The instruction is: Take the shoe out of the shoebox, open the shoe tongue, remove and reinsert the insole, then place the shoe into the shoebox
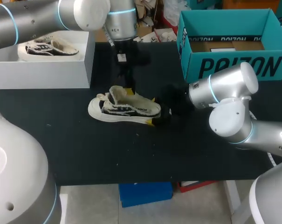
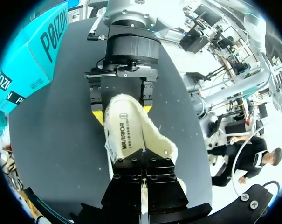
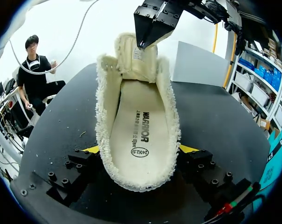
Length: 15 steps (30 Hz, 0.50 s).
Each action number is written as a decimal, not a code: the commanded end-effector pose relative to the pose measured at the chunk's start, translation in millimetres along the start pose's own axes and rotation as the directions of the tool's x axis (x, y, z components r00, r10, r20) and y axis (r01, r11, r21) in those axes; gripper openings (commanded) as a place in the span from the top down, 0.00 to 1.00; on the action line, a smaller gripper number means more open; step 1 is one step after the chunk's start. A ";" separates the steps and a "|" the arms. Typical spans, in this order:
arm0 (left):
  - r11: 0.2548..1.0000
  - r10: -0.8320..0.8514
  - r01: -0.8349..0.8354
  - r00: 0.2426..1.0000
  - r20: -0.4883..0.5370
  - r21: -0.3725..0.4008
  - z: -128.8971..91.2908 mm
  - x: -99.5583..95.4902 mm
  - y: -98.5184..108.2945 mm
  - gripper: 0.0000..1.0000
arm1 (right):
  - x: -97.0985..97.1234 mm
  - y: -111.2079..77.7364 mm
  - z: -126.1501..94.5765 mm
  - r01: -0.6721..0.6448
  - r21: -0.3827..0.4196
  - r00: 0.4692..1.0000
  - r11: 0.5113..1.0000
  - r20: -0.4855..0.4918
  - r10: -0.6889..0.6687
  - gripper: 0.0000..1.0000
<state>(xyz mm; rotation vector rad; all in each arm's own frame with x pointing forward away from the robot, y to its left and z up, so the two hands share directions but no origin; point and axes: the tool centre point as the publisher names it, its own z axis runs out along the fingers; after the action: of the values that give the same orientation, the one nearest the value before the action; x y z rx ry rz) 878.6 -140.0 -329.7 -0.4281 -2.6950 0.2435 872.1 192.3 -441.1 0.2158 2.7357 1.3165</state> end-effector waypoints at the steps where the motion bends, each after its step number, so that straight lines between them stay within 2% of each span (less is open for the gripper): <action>1: 1.000 0.006 -0.006 1.000 -0.015 -0.014 0.0 -4.0 0.5 1.00 | -0.5 -1.1 1.9 -0.001 0.004 1.000 1.000 0.001 0.001 1.00; 15: 1.000 -0.005 0.005 1.000 -0.007 0.002 31.9 4.8 14.7 1.00 | -0.5 -1.1 1.9 -0.001 0.004 1.000 1.000 0.001 0.001 1.00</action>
<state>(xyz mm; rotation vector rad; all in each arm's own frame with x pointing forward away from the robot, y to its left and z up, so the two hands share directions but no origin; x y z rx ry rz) 872.3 -130.0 -354.1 -0.4195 -2.6759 0.2311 872.1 192.2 -441.0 0.2158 2.7356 1.3165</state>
